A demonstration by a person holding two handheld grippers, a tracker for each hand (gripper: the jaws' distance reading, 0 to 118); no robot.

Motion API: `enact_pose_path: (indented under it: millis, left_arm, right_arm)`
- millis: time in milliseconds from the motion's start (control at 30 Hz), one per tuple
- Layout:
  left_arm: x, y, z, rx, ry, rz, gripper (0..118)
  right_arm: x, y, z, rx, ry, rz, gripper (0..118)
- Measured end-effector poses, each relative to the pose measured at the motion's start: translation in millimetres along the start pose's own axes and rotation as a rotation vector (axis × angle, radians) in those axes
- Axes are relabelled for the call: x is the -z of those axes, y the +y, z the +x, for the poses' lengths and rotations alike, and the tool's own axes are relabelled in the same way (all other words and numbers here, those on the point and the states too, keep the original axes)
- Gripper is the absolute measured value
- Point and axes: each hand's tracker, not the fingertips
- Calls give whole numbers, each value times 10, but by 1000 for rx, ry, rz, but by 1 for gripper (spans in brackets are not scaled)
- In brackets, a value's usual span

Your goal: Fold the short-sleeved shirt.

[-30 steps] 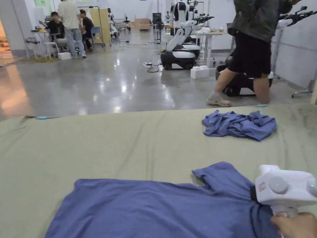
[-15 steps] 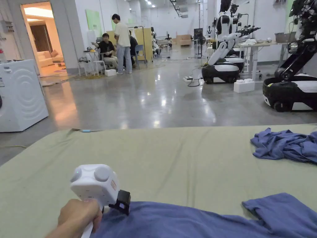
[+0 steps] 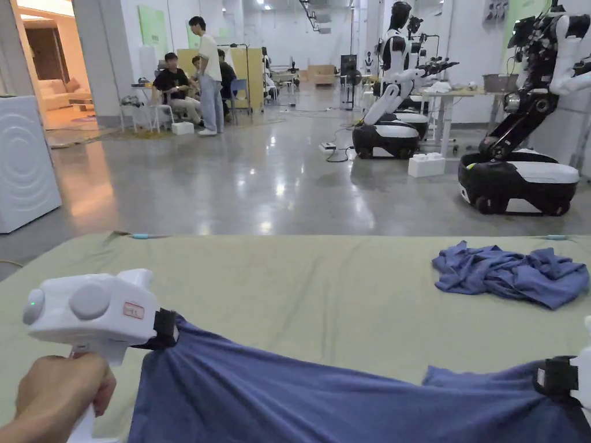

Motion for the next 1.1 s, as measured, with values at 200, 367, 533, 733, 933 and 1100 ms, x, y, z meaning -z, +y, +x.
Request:
enact_pose_path:
  millis: [200,367,533,733,933,1100]
  left_arm:
    - [-1477,-295,83,6,-41,106,1]
    - [-2419,-595,22,4,-94,203,1]
    - [-2945,-758,-2,7,-87,255,1]
    - [-3168,-604,3,-1,-114,299,1]
    - [-3184,-67,35,-5,-123,369,1]
    - [-3126,490,109,-23,-122,429,1]
  right_arm:
    - [-975,195,-323,-50,70,97,3]
    - [-1807,139,-467,-56,129,177,3]
    - [-2264,29,-480,-53,178,208,3]
    - [-2430,99,-420,1,210,224,3]
    - [-2508,616,-450,38,165,276,3]
    - [-2503,1189,-529,65,135,326,3]
